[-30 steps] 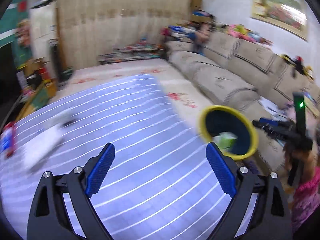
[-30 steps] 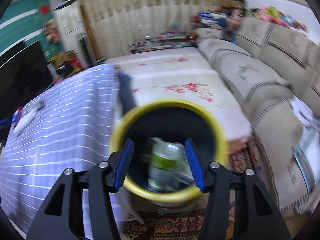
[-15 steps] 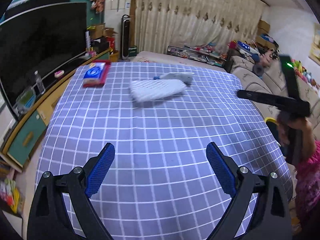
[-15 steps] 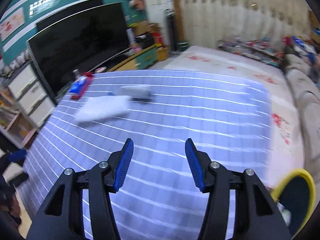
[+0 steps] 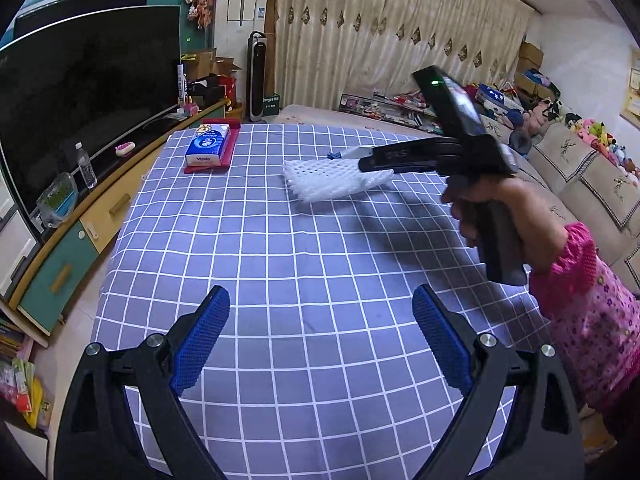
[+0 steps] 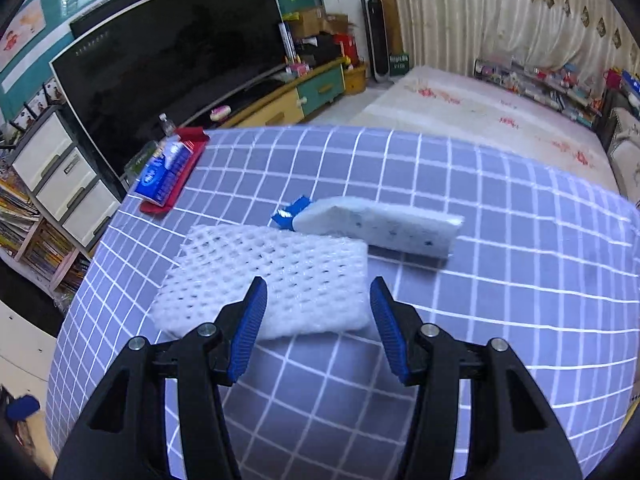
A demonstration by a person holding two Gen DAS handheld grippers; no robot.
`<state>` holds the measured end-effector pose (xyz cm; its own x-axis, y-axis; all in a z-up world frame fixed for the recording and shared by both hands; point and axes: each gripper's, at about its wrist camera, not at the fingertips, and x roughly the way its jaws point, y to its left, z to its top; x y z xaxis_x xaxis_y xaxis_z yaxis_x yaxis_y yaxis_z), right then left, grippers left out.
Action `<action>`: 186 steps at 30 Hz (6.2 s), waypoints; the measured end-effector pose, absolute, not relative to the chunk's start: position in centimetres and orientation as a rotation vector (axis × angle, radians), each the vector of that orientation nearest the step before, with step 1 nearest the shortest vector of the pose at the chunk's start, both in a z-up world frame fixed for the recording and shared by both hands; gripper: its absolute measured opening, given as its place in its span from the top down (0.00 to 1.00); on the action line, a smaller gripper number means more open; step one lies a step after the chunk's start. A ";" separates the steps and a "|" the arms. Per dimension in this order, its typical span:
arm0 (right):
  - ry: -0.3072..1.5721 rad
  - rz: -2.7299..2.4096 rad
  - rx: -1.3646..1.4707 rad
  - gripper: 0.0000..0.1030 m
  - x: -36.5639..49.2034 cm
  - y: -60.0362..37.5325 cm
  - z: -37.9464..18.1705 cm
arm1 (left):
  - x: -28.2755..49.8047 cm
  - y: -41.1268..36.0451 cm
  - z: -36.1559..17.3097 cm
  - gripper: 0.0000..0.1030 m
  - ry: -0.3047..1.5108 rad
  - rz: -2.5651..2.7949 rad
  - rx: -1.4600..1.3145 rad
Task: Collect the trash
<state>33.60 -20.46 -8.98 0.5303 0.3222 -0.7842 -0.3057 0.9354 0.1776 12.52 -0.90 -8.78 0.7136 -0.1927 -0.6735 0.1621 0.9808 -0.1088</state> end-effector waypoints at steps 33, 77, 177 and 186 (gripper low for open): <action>0.712 0.174 0.093 0.94 14.3 -38.8 -2.5 | 13.5 -7.9 -9.3 0.11 0.763 -0.335 0.005; 0.778 -0.398 0.224 0.69 10.9 -58.3 -6.4 | 43.4 -14.9 -12.9 0.11 0.826 -0.611 0.403; 0.497 -0.032 0.055 0.06 -7.2 -37.2 0.7 | -3.5 -5.0 -2.5 0.04 0.556 -0.072 -0.048; 0.506 -0.027 0.066 0.06 -7.0 -37.4 0.6 | -2.1 -5.5 -3.2 0.04 0.584 -0.085 -0.044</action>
